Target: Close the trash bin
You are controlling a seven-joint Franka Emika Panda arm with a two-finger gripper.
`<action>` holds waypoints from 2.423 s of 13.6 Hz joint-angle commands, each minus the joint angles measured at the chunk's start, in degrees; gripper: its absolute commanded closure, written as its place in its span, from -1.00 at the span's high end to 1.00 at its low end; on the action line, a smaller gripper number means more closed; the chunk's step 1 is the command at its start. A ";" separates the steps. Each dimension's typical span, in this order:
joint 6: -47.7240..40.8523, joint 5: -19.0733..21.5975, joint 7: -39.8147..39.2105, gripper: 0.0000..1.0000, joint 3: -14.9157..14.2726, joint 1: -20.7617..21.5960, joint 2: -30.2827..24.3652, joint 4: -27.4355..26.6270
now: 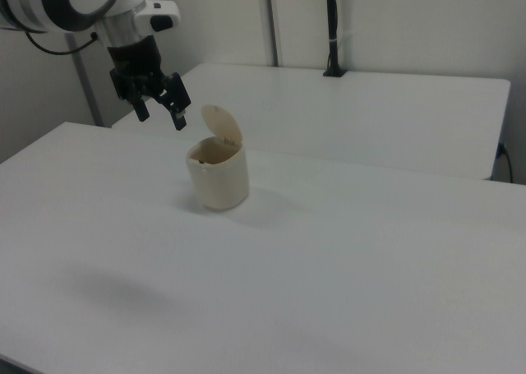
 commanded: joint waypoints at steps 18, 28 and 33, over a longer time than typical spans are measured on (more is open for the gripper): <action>-1.64 -0.77 -0.71 1.00 -0.36 0.69 -1.29 -0.82; -1.64 -0.59 0.69 1.00 -1.50 0.33 -1.03 -0.65; -0.85 -0.24 4.71 1.00 -1.50 0.42 -0.68 -0.03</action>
